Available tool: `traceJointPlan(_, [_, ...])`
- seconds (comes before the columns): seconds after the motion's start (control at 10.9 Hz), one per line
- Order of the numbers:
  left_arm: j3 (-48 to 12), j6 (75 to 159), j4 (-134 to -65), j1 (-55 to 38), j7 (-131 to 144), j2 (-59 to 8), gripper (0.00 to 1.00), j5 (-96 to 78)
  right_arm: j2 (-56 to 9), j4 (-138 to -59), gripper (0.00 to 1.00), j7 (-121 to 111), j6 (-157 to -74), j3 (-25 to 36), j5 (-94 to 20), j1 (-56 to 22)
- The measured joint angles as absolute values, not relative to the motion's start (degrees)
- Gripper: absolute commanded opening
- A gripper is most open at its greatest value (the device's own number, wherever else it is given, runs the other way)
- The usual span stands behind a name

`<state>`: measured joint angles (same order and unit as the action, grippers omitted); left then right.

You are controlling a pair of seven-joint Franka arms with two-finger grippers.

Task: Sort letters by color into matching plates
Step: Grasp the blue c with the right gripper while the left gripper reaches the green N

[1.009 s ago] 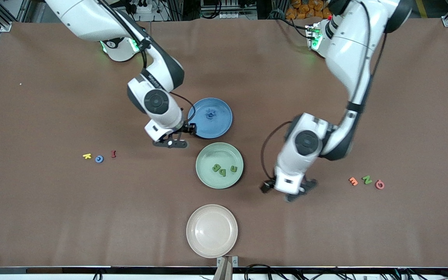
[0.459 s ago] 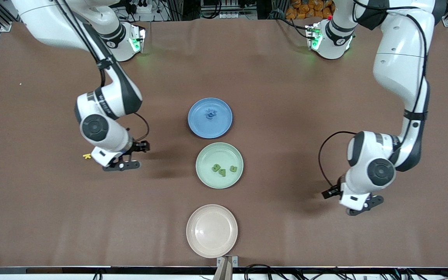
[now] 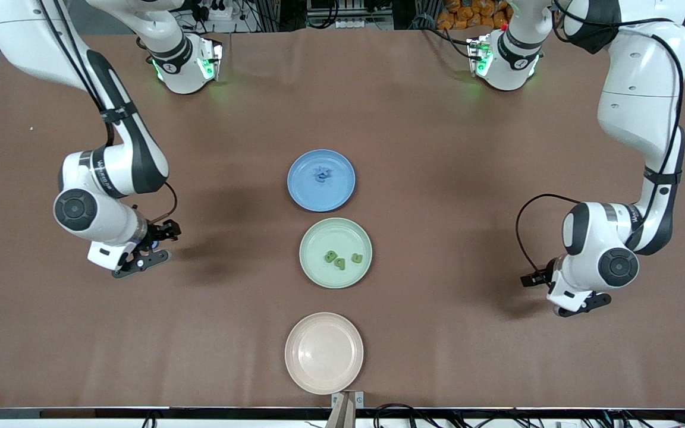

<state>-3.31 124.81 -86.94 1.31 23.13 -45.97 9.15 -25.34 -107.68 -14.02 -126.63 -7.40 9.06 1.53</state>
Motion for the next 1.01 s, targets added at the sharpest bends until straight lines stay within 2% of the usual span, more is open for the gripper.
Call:
traceJointPlan(0.46, [-3.5, 124.8, -88.9, 8.0, 14.7, -43.4, 1.0, 9.8, -27.6, -111.1, 0.75, -32.1, -132.5, -5.7, 9.1, 4.6])
traceJointPlan(1.01, [-4.1, 126.9, -91.0, 8.1, 14.5, -44.0, 1.0, 10.1, -27.7, -116.8, 0.73, -41.8, -141.3, -4.2, 9.1, 5.4])
